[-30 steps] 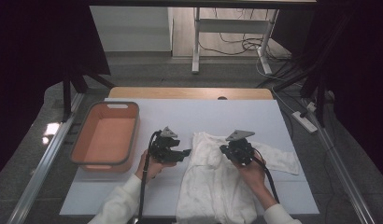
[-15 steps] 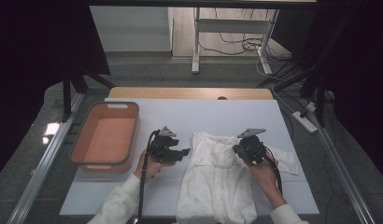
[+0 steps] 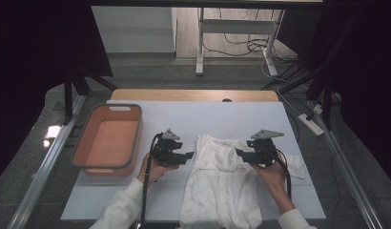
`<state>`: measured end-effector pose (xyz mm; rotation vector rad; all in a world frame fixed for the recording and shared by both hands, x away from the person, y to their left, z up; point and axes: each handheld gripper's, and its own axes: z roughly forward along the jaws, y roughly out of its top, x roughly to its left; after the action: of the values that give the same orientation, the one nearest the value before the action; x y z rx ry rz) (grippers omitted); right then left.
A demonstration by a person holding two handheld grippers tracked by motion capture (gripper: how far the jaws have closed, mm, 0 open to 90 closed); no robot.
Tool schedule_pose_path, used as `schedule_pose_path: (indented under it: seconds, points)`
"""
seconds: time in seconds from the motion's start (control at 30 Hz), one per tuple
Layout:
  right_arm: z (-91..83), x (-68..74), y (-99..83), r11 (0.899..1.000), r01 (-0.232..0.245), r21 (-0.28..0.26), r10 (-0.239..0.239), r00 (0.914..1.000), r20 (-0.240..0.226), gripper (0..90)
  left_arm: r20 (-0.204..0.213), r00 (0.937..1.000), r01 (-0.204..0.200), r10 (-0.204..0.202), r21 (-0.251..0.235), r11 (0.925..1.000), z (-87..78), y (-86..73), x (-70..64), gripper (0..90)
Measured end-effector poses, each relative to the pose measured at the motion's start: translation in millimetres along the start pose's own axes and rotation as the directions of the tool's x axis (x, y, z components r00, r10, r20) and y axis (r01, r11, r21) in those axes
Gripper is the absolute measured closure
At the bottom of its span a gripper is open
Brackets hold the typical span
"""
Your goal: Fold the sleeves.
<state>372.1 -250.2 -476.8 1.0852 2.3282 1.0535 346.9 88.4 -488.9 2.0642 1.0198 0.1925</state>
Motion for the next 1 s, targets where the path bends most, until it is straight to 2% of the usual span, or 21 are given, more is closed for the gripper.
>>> schedule_pose_path:
  seconds: [0.27,0.5,0.6,0.8,1.0]
  points:
    - [-2.5,-1.6,-6.8,1.0,0.006,0.011,-0.006,0.9999,0.011,38.5,-0.004,1.0,0.002,-0.002,-0.004,1.0,-0.9,0.0,1.6,35.9]
    - [-15.8,-4.7,-16.8,1.0,-0.013,0.001,0.013,0.9994,0.031,38.0,0.001,1.0,0.001,-0.001,-0.004,1.0,-0.5,0.2,2.0,35.9]
    - [-27.2,-11.3,-30.4,1.0,-0.023,0.012,0.022,0.9984,0.052,37.2,0.006,1.0,-0.004,0.004,0.001,1.0,1.6,1.3,0.7,35.8]
    - [-36.9,-21.0,-40.6,0.998,-0.063,0.01,0.062,0.9961,0.063,36.5,0.007,1.0,-0.005,0.005,0.005,1.0,2.7,2.0,1.6,35.2]
    - [-35.7,-25.0,-43.6,0.998,-0.049,0.041,0.045,0.9945,0.095,36.0,0.005,1.0,-0.002,0.002,0.001,1.0,1.5,1.9,1.9,35.2]
